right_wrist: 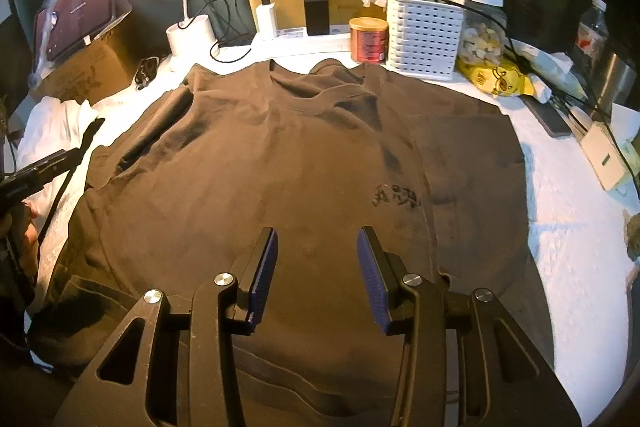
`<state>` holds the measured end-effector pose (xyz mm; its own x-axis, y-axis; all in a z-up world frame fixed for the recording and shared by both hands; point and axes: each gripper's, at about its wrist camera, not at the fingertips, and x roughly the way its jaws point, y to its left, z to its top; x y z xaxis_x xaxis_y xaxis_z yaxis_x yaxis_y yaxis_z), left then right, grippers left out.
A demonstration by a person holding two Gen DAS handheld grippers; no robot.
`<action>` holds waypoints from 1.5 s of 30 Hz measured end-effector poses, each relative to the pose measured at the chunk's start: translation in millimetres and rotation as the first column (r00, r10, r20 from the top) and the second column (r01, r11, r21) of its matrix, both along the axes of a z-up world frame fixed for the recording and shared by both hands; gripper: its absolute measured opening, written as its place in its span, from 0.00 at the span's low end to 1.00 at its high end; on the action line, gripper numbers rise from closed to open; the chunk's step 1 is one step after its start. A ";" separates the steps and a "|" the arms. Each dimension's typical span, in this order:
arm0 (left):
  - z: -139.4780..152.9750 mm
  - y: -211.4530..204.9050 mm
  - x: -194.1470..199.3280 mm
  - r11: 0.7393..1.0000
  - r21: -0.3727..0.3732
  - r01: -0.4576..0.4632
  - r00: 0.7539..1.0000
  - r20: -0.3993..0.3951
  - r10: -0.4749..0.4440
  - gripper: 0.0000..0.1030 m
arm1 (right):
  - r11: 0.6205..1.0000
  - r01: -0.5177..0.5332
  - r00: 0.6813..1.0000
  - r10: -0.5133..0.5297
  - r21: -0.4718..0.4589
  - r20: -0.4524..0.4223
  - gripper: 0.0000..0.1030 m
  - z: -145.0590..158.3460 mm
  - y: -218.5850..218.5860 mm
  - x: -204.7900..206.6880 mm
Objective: Fold small clothes
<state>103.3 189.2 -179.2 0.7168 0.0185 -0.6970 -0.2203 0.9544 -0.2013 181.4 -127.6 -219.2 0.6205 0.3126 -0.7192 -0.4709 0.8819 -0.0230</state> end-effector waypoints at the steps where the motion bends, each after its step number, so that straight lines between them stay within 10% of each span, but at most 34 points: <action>1: -1.9 3.1 2.6 1.000 0.002 0.002 1.000 -0.004 -0.002 0.99 | 1.000 0.000 1.000 0.000 -0.003 -0.002 0.43 -0.6 2.7 1.9; 20: -32.7 12.5 48.5 0.995 0.021 0.100 0.989 -0.112 -0.097 0.61 | 1.000 0.014 0.999 -0.015 -0.015 -0.050 0.43 -14.1 13.6 27.1; 25: -33.0 13.2 48.8 0.994 0.062 0.088 0.989 -0.126 -0.080 0.11 | 1.000 0.019 0.998 -0.019 0.001 -0.053 0.43 -15.3 7.2 27.2; 45: 17.5 -36.8 39.0 0.986 0.088 0.139 0.990 -0.008 -0.138 0.05 | 0.997 0.032 0.999 -0.029 0.072 -0.036 0.43 -8.3 -36.8 19.6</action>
